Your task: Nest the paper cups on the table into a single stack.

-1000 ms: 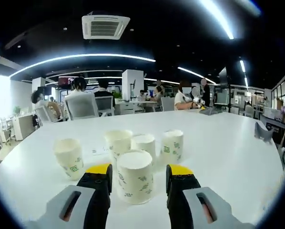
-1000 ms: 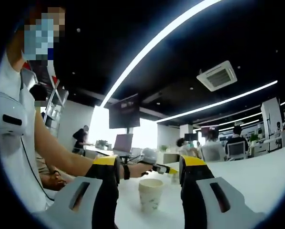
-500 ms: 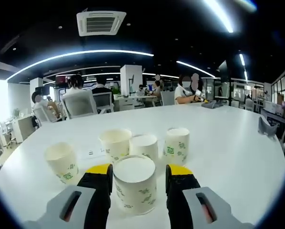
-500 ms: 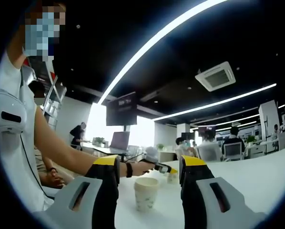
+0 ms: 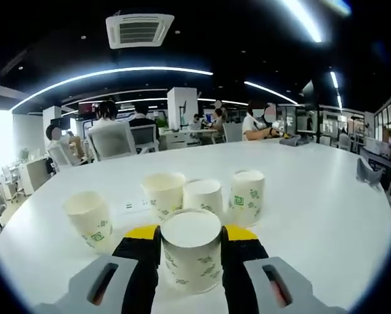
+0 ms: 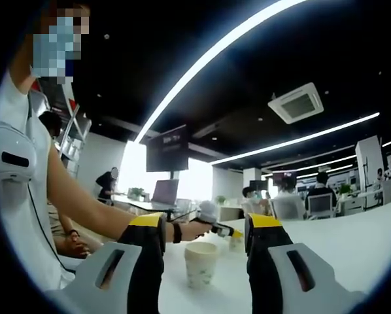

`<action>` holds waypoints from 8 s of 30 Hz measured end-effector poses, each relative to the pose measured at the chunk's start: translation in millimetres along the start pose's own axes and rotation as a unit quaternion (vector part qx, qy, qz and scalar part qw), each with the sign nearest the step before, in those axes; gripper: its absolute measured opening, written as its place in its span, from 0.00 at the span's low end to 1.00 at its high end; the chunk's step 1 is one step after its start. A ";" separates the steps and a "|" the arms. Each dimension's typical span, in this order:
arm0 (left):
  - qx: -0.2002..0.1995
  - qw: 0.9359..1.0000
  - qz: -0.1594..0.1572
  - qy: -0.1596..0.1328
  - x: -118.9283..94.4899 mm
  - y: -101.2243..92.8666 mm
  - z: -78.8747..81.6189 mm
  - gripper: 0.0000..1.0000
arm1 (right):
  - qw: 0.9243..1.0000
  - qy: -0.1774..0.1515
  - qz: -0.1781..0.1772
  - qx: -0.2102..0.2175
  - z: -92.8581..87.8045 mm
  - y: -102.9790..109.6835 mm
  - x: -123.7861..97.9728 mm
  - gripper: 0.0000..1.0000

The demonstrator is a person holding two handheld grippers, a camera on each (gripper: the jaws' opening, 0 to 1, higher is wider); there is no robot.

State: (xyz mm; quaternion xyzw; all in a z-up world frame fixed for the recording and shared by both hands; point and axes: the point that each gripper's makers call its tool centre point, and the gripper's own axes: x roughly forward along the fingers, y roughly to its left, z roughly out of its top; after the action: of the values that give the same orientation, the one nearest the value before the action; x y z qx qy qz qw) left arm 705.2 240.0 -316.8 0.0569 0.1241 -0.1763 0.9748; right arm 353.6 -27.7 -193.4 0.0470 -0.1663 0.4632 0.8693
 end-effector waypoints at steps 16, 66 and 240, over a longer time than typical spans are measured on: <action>-0.023 0.995 -0.058 -0.075 -72.9 -27.2 29.6 0.38 | 1.000 0.011 0.022 0.020 -24.9 15.4 20.2 0.51; -0.070 0.928 -0.264 -0.255 -291.7 -238.8 71.2 0.38 | 0.994 0.020 0.065 0.083 -63.9 49.8 43.6 0.11; -0.045 0.944 -0.289 -0.150 -299.8 -235.0 -17.6 0.44 | 0.980 0.158 0.120 -0.001 -118.3 2.7 145.3 0.47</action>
State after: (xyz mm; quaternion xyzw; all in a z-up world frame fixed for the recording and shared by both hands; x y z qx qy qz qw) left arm 345.3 122.7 -270.9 -0.0520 -0.0047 -0.4515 0.8908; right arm 455.4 116.4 -256.5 -0.0476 -0.0320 0.5658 0.8226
